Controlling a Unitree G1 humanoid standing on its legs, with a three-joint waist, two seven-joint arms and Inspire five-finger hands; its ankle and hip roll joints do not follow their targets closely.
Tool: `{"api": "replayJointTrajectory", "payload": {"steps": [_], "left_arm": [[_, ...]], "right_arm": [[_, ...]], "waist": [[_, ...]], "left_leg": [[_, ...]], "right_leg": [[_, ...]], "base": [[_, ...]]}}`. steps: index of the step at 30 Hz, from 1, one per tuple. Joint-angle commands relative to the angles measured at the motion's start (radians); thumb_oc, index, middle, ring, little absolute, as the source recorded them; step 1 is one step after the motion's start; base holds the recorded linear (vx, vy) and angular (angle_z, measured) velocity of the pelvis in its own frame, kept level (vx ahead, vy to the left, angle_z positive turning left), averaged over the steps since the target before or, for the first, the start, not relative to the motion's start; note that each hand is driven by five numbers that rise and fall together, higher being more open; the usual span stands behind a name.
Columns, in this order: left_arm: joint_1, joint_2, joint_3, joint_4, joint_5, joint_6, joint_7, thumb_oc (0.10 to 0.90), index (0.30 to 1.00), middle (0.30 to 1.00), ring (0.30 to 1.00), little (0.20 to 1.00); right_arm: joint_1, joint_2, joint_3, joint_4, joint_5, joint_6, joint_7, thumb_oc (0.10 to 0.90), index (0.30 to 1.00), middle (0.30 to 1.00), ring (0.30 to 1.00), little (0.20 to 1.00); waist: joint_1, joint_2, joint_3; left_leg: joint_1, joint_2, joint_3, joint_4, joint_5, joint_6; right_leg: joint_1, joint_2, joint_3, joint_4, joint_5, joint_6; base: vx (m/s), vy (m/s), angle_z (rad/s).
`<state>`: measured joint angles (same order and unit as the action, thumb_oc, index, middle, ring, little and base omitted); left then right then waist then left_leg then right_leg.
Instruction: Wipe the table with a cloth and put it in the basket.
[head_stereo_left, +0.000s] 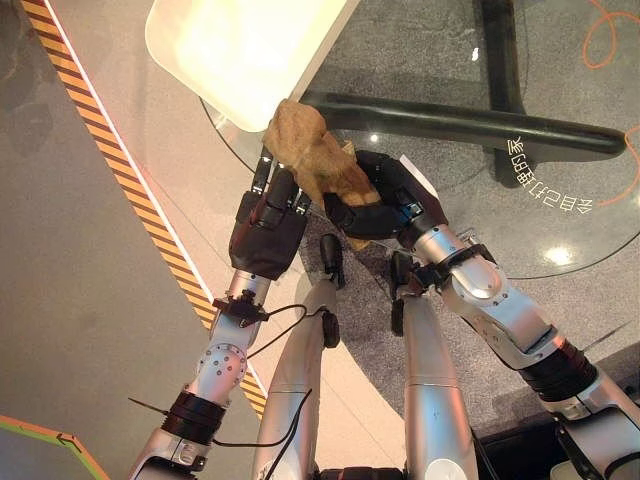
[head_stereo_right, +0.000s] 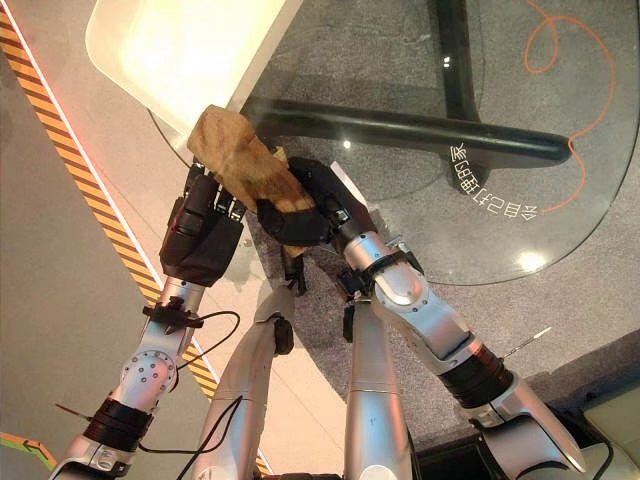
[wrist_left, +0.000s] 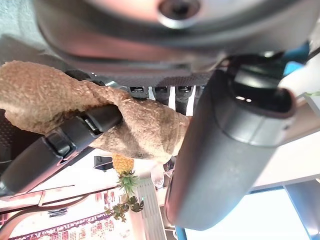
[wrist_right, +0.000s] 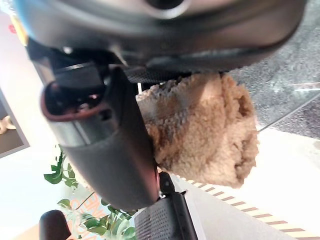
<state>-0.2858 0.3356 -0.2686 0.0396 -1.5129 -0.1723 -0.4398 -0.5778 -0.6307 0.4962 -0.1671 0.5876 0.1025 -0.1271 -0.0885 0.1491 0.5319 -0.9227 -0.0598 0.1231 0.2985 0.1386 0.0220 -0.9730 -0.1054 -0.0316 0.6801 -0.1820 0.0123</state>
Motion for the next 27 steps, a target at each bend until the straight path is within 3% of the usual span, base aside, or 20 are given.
{"api": "replayJointTrajectory", "payload": {"steps": [1, 5, 11, 22, 27], "left_arm": [[-0.098, -0.019, -0.084, -0.122, 0.076, 0.062, -0.038, 0.800, 0.900, 0.900, 0.900, 0.900], [-0.115, -0.027, -0.114, -0.109, 0.107, 0.135, -0.022, 0.800, 0.900, 0.900, 0.900, 0.900], [-0.114, -0.027, -0.158, -0.104, 0.157, 0.181, -0.035, 0.800, 0.900, 0.900, 0.900, 0.900], [-0.134, 0.001, -0.199, -0.114, 0.219, 0.180, -0.131, 0.800, 0.900, 0.900, 0.900, 0.900], [-0.166, 0.029, -0.216, -0.103, 0.255, 0.186, -0.055, 0.800, 0.900, 0.900, 0.900, 0.900]], "right_arm": [[-0.117, 0.106, 0.132, -0.153, 0.004, -0.104, 0.137, 0.100, 0.300, 0.300, 0.300, 0.200], [-0.153, 0.121, 0.166, -0.130, -0.029, -0.081, 0.101, 0.100, 0.300, 0.300, 0.300, 0.200], [-0.184, 0.111, 0.212, -0.114, -0.052, -0.040, 0.055, 0.100, 0.300, 0.300, 0.300, 0.200], [-0.203, 0.093, 0.253, -0.094, -0.052, 0.013, 0.027, 0.100, 0.300, 0.300, 0.300, 0.200], [-0.224, 0.087, 0.270, -0.105, -0.113, 0.040, 0.052, 0.100, 0.300, 0.300, 0.300, 0.200]], "waist": [[-0.024, 0.029, -0.012], [-0.023, 0.033, -0.012], [-0.020, 0.035, -0.012], [-0.017, 0.031, -0.012], [-0.016, 0.025, -0.012]], "left_leg": [[-0.005, 0.013, -0.038, 0.158, -0.148, -0.032], [-0.007, 0.009, -0.039, 0.154, -0.147, -0.031], [-0.008, 0.005, -0.039, 0.149, -0.145, -0.031], [-0.006, 0.004, -0.035, 0.142, -0.148, -0.027], [-0.007, 0.001, -0.037, 0.152, -0.148, -0.025]], "right_leg": [[-0.009, -0.027, -0.008, -0.154, 0.132, 0.049], [-0.011, -0.025, -0.005, -0.162, 0.135, 0.048], [-0.011, -0.027, -0.004, -0.178, 0.143, 0.048], [-0.010, -0.030, -0.009, -0.191, 0.149, 0.050], [-0.008, -0.027, -0.009, -0.182, 0.151, 0.050]], "base": [[0.00, 0.000, 0.00], [0.00, -0.003, 0.03], [0.00, 0.000, 0.00], [0.00, 0.000, 0.00], [0.00, 0.000, 0.01]]}}
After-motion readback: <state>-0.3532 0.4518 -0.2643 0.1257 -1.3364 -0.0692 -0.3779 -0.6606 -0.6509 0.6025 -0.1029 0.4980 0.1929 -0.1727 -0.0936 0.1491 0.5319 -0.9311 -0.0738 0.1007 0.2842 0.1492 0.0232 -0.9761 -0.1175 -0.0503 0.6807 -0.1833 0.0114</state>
